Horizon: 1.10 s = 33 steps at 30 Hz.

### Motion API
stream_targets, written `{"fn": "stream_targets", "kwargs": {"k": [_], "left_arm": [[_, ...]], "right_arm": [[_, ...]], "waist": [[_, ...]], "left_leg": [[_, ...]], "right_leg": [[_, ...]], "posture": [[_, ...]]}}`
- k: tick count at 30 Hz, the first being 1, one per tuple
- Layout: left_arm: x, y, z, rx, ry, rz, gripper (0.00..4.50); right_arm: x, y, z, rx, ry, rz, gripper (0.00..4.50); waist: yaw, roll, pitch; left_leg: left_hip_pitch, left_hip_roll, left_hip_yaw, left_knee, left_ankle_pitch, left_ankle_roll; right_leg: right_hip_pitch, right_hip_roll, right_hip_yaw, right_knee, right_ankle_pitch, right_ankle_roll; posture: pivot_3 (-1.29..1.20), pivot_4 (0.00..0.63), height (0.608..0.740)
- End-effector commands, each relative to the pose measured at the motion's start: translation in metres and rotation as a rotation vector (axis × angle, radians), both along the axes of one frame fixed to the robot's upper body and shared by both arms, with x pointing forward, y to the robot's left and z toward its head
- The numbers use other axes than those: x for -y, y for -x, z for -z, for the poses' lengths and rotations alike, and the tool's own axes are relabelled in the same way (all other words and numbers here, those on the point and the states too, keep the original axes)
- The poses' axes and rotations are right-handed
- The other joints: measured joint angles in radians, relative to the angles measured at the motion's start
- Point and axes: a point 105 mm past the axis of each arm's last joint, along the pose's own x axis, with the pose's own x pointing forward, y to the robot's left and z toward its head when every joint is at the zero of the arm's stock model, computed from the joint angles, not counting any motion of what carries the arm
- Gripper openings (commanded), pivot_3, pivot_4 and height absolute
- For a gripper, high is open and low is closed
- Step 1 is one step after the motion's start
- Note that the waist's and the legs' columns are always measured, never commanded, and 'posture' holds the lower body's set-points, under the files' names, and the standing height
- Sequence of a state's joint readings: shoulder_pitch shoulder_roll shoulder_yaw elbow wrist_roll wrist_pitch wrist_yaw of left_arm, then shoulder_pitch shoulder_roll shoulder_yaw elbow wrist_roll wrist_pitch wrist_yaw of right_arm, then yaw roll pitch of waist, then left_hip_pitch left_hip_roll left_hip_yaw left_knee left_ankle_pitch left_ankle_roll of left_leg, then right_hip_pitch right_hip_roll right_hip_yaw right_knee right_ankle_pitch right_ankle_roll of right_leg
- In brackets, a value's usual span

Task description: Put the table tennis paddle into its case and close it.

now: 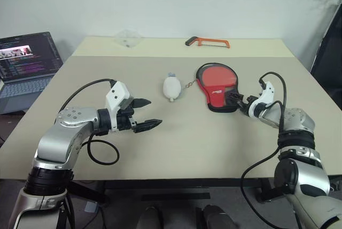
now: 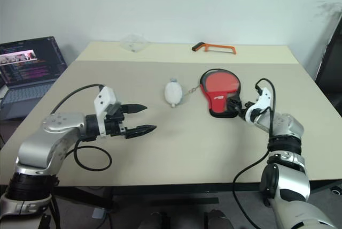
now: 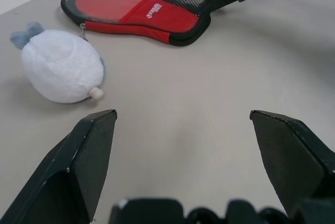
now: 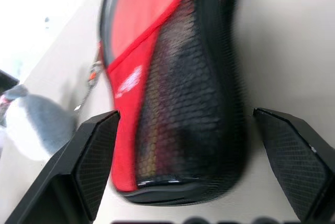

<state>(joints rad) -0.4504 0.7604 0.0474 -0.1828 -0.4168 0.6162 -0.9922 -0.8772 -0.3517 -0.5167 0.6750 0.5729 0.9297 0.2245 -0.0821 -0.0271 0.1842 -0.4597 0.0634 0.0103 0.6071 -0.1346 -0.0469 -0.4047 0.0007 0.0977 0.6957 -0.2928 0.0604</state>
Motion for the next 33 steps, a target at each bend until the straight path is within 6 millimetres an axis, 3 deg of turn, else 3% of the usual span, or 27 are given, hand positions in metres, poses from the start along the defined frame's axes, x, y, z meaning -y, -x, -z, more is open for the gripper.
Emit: {"fn": "stream_targets", "kwargs": {"k": [1,13,25,33], "left_arm": [[0.004,-0.001,-0.014,0.069,-0.010,0.016,4.44],[0.007,-0.004,-0.013,0.075,-0.012,0.015,4.44],[0.009,-0.003,-0.009,0.078,-0.017,0.014,4.44],[0.009,-0.007,-0.009,0.087,-0.021,0.017,4.50]], "right_arm": [[0.010,0.001,-0.008,0.027,-0.014,0.029,4.50],[-0.052,-0.001,-0.014,0.049,-0.113,-0.122,4.50],[-0.048,-0.006,-0.004,0.028,-0.097,-0.073,4.50],[-0.046,-0.010,0.001,0.015,-0.083,-0.039,1.83]], "waist": [[-0.001,0.000,0.000],[-0.010,0.000,0.000],[-0.009,0.000,0.000],[-0.009,0.000,0.000]], "left_leg": [[0.000,0.000,0.000,0.000,0.000,0.000],[0.001,0.001,-0.001,-0.001,0.000,0.000],[0.001,0.001,0.000,0.000,0.000,0.000],[0.001,0.001,0.000,-0.001,0.000,0.000]], "right_leg": [[0.000,0.000,0.000,0.000,0.000,0.000],[0.000,0.002,0.001,0.001,0.000,0.000],[0.000,0.002,0.001,0.000,0.000,0.000],[0.000,0.002,0.002,0.000,0.000,0.000]], "posture": [[0.00,0.150,0.740],[0.00,0.150,0.740],[0.00,0.150,0.740],[0.00,0.150,0.740]]}}
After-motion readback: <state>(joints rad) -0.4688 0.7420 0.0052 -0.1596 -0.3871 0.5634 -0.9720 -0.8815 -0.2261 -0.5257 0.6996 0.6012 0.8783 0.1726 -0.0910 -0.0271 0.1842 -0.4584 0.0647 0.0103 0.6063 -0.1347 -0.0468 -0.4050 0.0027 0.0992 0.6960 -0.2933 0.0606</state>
